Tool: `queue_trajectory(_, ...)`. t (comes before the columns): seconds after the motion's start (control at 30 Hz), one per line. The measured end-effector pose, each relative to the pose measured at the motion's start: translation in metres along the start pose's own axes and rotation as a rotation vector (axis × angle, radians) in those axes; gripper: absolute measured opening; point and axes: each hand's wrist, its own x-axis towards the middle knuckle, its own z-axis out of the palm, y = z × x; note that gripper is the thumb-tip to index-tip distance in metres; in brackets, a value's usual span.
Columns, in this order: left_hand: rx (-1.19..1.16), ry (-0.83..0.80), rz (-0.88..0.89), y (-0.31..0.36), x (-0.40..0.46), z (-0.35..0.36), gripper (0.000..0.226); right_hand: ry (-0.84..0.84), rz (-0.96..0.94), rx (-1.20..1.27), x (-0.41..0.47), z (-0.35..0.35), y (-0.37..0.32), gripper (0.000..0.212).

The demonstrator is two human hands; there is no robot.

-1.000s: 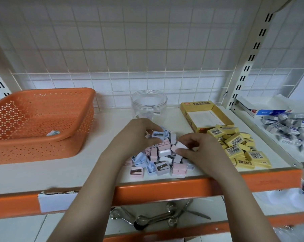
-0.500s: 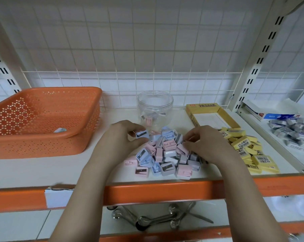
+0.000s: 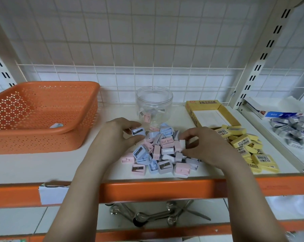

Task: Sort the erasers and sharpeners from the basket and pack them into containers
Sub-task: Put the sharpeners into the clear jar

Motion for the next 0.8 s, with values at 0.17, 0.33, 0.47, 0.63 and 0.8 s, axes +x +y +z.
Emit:
queue_trajectory(0.17, -0.003, -0.016, 0.002, 0.003, 0.002, 0.004, 0.035, 0.038, -0.028, -0.031, 0.0, -0.006, -0.001, 0.026)
queue_trajectory(0.33, 0.006, 0.032, 0.033, 0.003, 0.005, 0.0, 0.024, 0.192, -0.18, 0.01, 0.02, -0.031, -0.027, 0.024)
queue_trajectory(0.47, 0.047, 0.13, 0.04, -0.005, 0.008, 0.004, 0.015, 0.339, -0.317, 0.106, 0.083, -0.029, -0.058, 0.024)
queue_trajectory(0.63, 0.061, 0.163, 0.017, -0.017, -0.002, 0.019, 0.017, 0.258, -0.24, -0.206, 0.156, -0.005, -0.069, 0.03)
queue_trajectory(0.8, 0.043, 0.202, 0.013, -0.012, 0.01, 0.004, 0.015, 0.151, -0.189, -0.378, 0.182, 0.005, -0.068, 0.028)
